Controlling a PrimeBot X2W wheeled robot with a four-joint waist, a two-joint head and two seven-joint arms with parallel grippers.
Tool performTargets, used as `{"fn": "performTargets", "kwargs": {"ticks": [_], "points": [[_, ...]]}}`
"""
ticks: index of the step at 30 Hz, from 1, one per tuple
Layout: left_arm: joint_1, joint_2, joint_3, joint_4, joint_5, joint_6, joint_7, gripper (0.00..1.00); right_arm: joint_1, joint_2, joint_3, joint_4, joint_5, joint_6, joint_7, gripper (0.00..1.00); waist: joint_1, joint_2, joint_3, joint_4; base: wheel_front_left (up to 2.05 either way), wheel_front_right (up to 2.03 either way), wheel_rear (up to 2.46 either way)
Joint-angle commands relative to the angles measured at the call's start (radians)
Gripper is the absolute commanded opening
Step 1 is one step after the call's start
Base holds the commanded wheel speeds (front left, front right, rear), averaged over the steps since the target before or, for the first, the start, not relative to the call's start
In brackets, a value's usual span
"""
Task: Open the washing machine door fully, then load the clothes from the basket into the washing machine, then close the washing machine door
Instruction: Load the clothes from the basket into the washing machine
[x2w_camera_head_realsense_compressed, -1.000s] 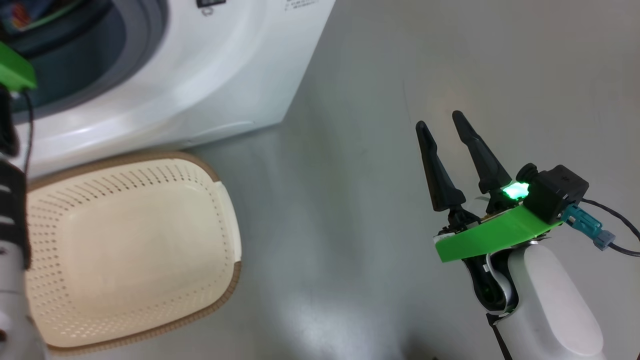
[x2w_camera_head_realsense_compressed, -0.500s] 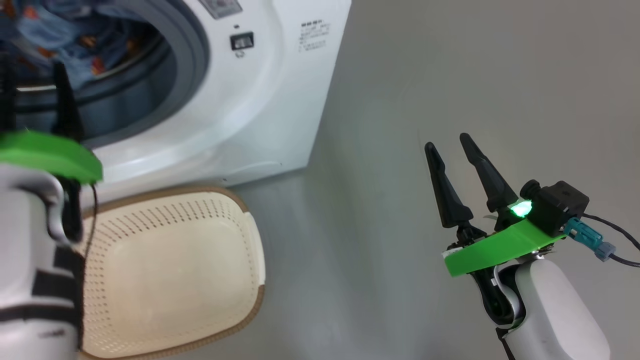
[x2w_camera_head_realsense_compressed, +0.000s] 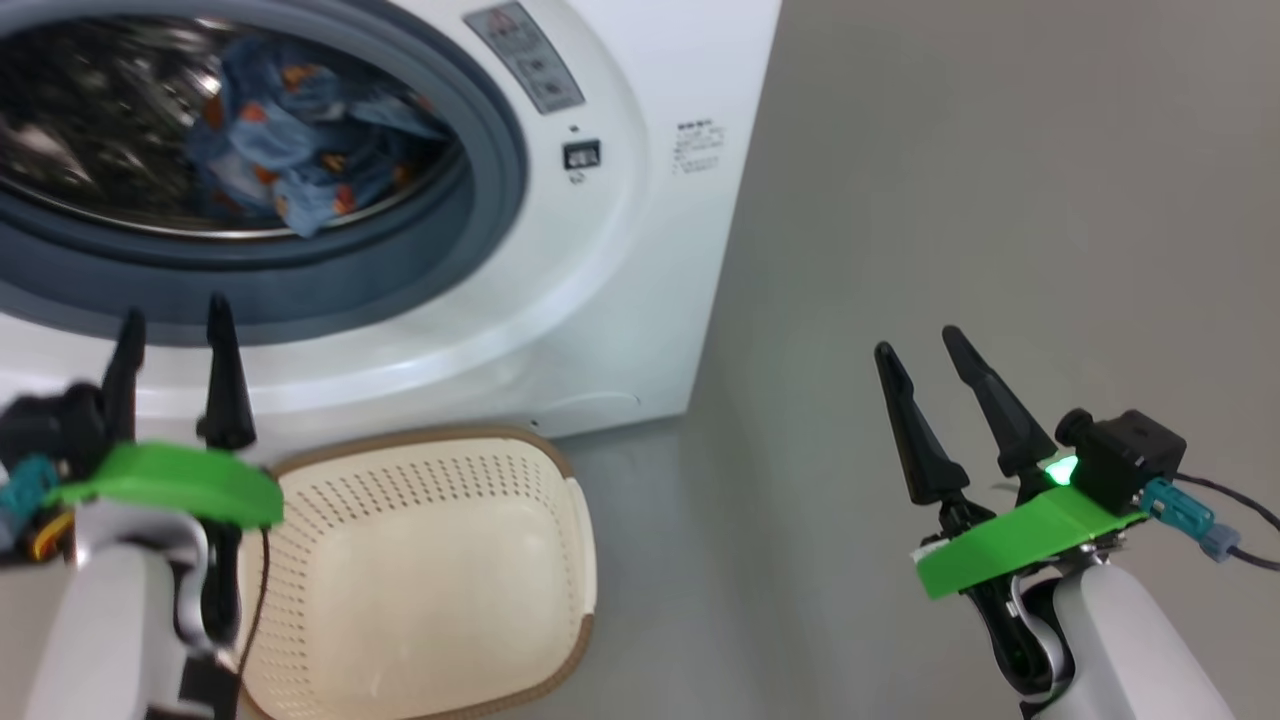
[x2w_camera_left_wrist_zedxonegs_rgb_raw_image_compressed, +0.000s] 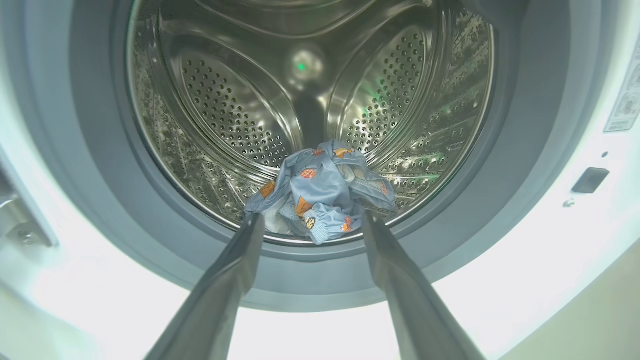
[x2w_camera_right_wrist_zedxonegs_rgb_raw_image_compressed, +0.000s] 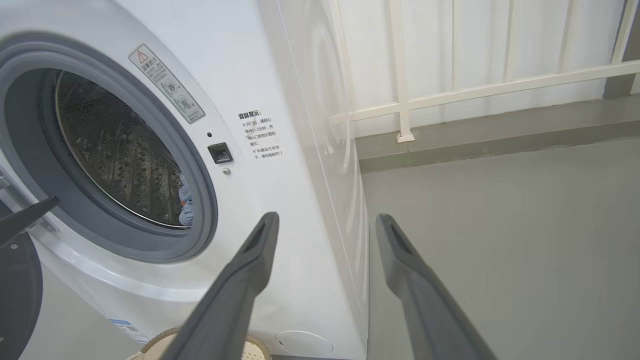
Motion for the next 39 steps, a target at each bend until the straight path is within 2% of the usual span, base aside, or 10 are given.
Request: {"fn": "performTargets", "kwargs": {"ticks": [1, 13, 20, 27, 39], "points": [[0.026, 0.031, 0.026, -0.041, -0.011, -0.001, -0.002, 1.0, 0.017, -0.007, 0.018, -0.019, 0.011, 0.002, -0.005, 1.0, 0.0, 0.0, -0.058, 0.046, 0.0, 0.0, 0.0], [0.243, 0.023, 0.034, -0.182, -0.028, 0.001, -0.002, 1.0, 0.073, -0.035, 0.014, -0.011, 0.024, 0.002, -0.005, 1.0, 0.0, 0.0, -0.166, 0.09, 0.0, 0.0, 0.0], [0.336, 0.01, 0.047, -0.254, -0.026, 0.01, -0.002, 1.0, 0.094, -0.051, 0.016, -0.014, 0.031, 0.002, -0.005, 1.0, 0.0, 0.0, -0.188, 0.094, 0.0, 0.0, 0.0], [0.373, -0.008, 0.044, -0.284, -0.045, 0.013, -0.002, 1.0, 0.102, -0.06, 0.019, -0.012, 0.031, 0.002, -0.005, 1.0, 0.0, 0.0, -0.199, 0.098, 0.0, 0.0, 0.0], [0.387, 0.001, 0.037, -0.284, -0.039, 0.029, 0.0, 1.0, 0.098, -0.071, 0.029, -0.004, 0.034, 0.002, -0.005, 1.0, 0.0, 0.0, -0.21, 0.094, 0.0, 0.0, 0.0]]}}
